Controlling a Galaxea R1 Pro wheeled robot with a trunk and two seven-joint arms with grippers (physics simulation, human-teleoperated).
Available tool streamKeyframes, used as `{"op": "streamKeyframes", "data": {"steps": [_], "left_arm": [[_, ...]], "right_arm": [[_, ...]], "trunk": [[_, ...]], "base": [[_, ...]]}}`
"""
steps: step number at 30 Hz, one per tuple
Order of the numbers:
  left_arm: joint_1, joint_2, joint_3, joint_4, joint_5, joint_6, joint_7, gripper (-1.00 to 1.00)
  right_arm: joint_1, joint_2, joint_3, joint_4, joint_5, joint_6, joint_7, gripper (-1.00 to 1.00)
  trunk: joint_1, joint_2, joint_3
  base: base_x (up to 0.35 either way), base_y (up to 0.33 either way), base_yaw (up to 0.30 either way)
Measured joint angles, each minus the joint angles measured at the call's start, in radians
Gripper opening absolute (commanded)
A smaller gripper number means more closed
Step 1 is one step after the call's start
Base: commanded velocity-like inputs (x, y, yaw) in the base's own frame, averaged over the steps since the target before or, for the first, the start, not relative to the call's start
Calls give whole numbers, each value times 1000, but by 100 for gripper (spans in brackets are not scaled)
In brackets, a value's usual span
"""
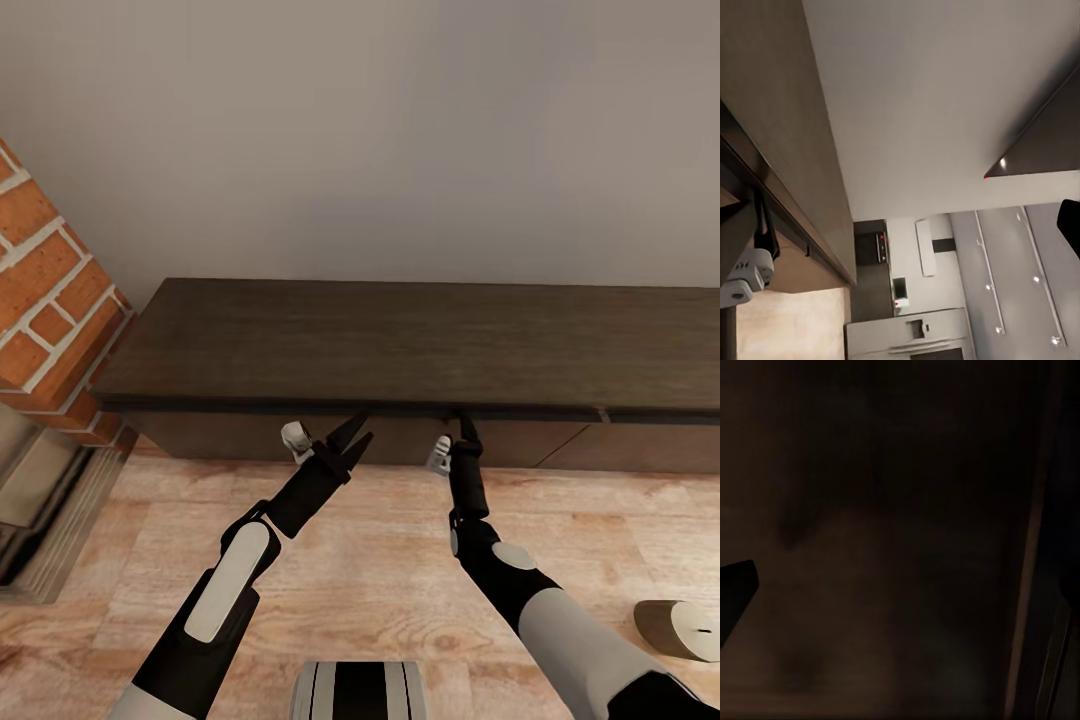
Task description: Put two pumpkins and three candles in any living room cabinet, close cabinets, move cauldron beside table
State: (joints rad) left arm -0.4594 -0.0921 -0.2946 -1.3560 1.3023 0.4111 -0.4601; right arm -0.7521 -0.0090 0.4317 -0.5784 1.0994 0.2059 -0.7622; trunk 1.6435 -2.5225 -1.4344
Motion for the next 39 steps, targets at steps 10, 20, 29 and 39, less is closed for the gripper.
{"op": "streamKeyframes", "data": {"steps": [10, 20, 29, 39], "left_arm": [[1, -1, 0, 0, 0, 0, 0, 100], [0, -2, 0, 0, 0, 0, 0, 100], [0, -2, 0, 0, 0, 0, 0, 100], [2, 3, 0, 3, -7, -16, -2, 100]], "right_arm": [[0, -20, 22, -6, -1, -2, 0, 100], [-1, -27, 35, -7, -2, -2, 2, 100], [-2, -34, 49, -6, -3, -2, 1, 100], [20, -7, 49, 0, 8, 0, -13, 100]], "trunk": [[0, 0, 0], [0, 0, 0], [0, 0, 0], [0, 0, 0]], "base": [[0, 0, 0], [0, 0, 0], [0, 0, 0], [0, 0, 0]]}}
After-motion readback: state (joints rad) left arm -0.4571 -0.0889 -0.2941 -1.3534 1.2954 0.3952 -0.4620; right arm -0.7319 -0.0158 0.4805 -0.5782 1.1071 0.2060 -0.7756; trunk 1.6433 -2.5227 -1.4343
